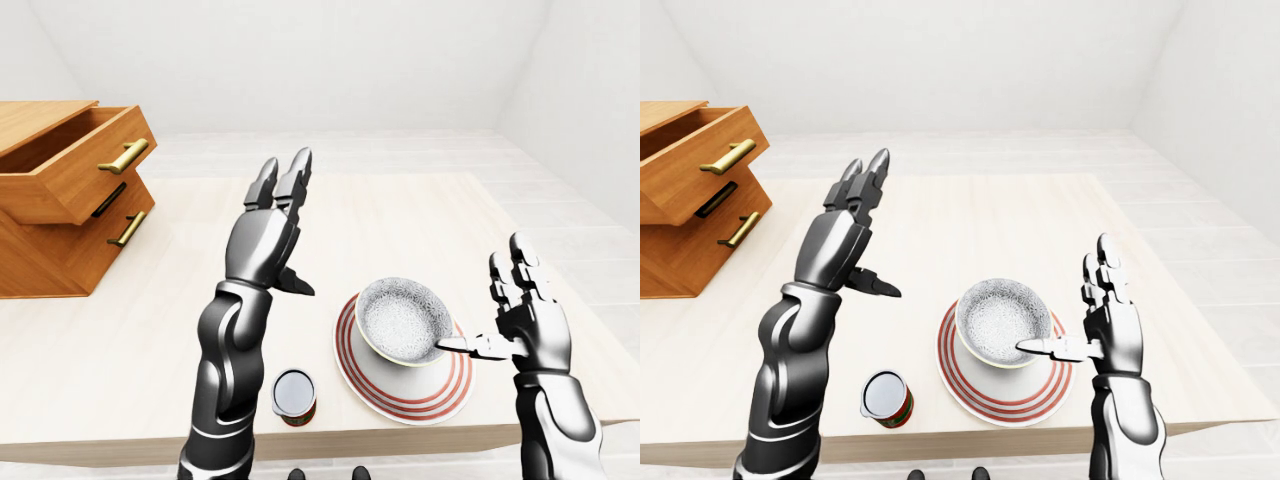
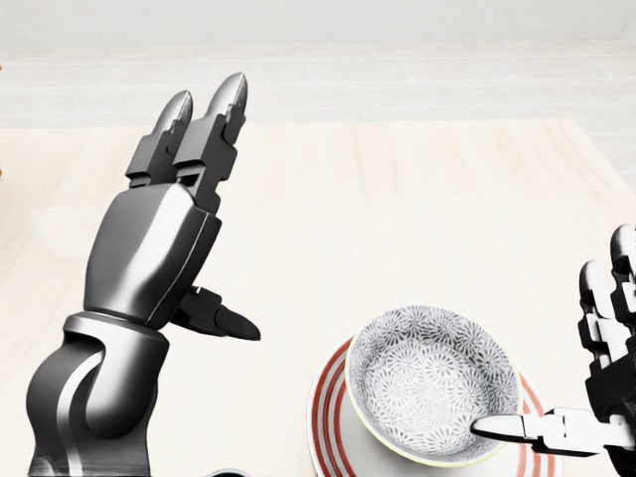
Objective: Put the bowl on the plate.
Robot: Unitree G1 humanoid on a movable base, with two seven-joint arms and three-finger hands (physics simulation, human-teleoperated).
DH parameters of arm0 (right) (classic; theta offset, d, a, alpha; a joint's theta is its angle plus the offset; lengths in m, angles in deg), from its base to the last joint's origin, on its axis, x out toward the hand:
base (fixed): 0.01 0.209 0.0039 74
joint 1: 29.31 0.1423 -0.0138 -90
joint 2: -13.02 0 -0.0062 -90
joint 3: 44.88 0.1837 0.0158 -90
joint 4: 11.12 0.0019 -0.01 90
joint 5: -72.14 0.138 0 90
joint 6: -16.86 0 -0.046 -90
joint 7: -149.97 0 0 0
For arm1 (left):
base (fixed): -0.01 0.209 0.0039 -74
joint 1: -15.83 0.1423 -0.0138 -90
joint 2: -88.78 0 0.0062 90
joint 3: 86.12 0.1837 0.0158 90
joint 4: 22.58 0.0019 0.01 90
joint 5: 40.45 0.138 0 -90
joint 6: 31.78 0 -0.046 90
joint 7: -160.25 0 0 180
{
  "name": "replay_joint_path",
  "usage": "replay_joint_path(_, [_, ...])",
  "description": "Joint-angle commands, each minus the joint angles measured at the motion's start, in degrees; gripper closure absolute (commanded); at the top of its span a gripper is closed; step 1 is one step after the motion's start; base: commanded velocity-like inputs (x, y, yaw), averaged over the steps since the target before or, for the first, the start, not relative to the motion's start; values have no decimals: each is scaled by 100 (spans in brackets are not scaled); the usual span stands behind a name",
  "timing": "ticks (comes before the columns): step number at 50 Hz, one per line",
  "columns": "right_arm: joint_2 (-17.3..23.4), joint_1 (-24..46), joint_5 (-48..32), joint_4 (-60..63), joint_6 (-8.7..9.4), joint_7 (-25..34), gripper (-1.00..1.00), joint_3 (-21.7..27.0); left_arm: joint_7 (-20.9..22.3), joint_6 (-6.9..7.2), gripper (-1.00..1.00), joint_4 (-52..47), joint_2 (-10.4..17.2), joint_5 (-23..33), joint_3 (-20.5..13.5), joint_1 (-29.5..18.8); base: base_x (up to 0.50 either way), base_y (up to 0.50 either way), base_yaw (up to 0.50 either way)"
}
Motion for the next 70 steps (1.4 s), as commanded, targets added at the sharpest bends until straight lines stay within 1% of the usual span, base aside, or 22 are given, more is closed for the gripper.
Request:
replay_joint_path(1, [8, 29, -108, 27, 0, -92, -100, -127, -213, 0, -100, 438, 252, -532, -381, -244, 0, 0, 0])
replay_joint_path(9, [20, 56, -103, 56, 0, -100, -100, -121, -352, 0, -100, 564, 350, -656, -423, -326, 0, 0, 0])
replay_joint_path(13, [25, 68, -101, 45, 0, -112, -100, -134, -345, 0, -100, 596, 395, -714, -456, -365, 0, 0, 0])
replay_joint_path(17, [23, 52, -125, 68, 0, -114, -100, -159, -474, 0, -100, 713, 452, -760, -489, -366, 0, 0, 0])
replay_joint_path(22, [51, 106, -124, 70, 0, -137, -100, -161, -453, 0, -100, 682, 482, -784, -505, -388, 0, 0, 0])
replay_joint_path(29, [60, 104, -117, 108, 0, -130, -100, -152, -517, 0, -100, 727, 494, -807, -488, -350, 0, 0, 0])
replay_joint_path(36, [57, 68, -103, 178, 0, -109, -100, -128, -472, 0, -100, 646, 495, -784, -483, -334, 0, 0, 0])
replay_joint_path(46, [27, 51, -128, 42, 0, -81, -100, -129, -554, 0, -100, 623, 486, -728, -434, -183, 0, 0, 0])
replay_joint_path(55, [8, 15, -105, 61, 0, -58, -100, -131, -496, 0, -100, 512, 467, -695, -450, -140, 0, 0, 0])
replay_joint_path(70, [13, 28, -88, -10, 0, -41, -100, -121, -584, 0, -100, 591, 497, -785, -511, -67, 0, 0, 0])
